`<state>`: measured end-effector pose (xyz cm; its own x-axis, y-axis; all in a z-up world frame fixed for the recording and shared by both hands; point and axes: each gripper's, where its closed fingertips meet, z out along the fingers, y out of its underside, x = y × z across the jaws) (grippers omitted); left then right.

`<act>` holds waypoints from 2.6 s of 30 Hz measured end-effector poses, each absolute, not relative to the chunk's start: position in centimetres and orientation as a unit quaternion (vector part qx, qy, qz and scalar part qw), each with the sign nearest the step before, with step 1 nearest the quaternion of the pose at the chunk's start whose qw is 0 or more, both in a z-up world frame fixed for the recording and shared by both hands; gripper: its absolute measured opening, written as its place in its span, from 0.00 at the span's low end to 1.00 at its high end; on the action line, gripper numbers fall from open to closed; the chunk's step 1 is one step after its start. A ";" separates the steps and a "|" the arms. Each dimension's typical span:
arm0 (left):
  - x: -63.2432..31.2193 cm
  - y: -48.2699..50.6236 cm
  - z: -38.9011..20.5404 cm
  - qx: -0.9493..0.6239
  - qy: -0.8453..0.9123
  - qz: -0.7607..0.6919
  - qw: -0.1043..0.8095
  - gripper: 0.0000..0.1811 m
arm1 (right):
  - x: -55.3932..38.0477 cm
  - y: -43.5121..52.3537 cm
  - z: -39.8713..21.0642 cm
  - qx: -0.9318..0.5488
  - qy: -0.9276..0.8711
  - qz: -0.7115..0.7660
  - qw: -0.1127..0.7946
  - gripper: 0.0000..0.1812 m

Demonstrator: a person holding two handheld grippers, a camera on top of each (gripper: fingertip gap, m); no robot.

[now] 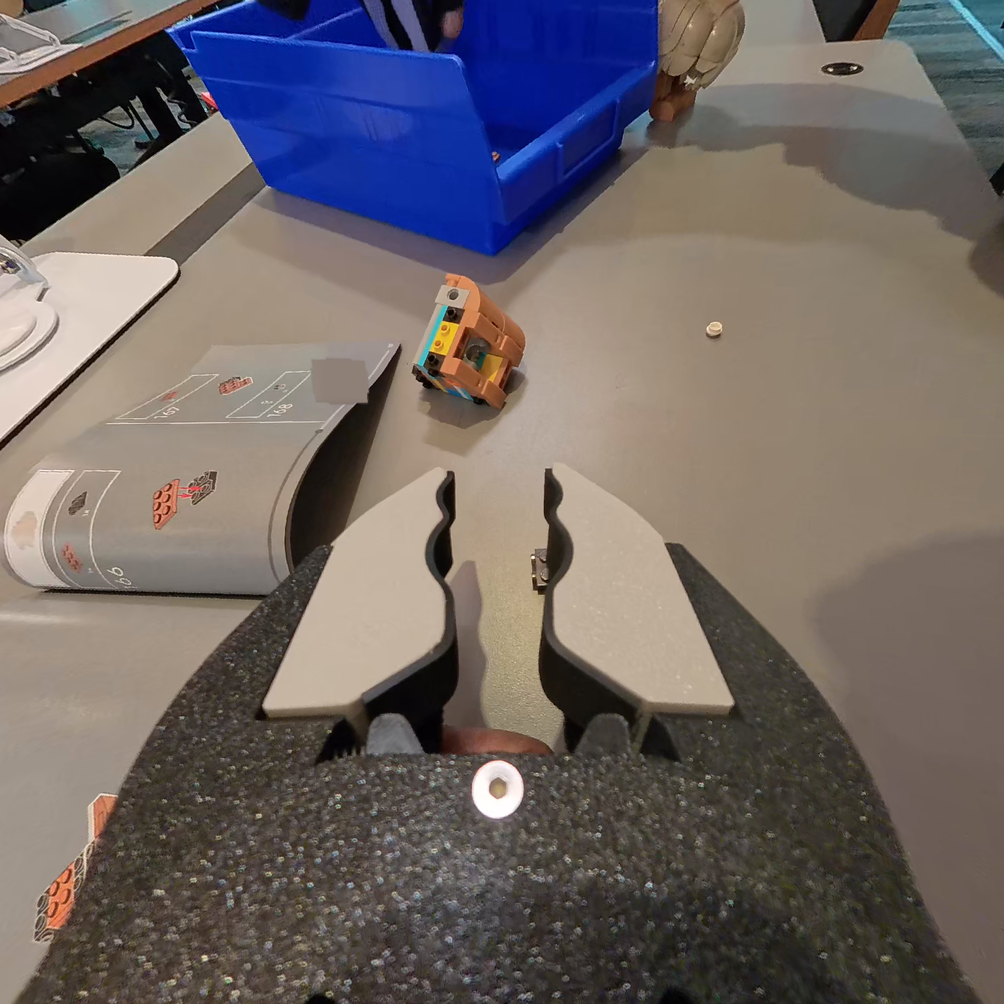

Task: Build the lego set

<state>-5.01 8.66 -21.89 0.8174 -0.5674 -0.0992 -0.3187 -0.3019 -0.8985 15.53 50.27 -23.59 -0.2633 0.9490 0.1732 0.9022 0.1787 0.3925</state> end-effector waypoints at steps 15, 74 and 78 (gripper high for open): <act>-4.5 8.4 -18.5 -0.749 0.275 -0.124 0.589 0.18 | 5.9 17.4 -11.7 0.492 0.758 -0.376 -0.205 0.09; -0.7 7.3 -17.1 -0.730 0.147 -0.419 0.520 0.05 | -0.6 8.1 -17.6 0.363 0.730 -0.465 -0.346 0.16; -0.2 7.0 -16.5 -0.708 0.115 -0.489 0.496 0.05 | -1.1 7.5 -17.2 0.313 0.743 -0.421 -0.415 0.16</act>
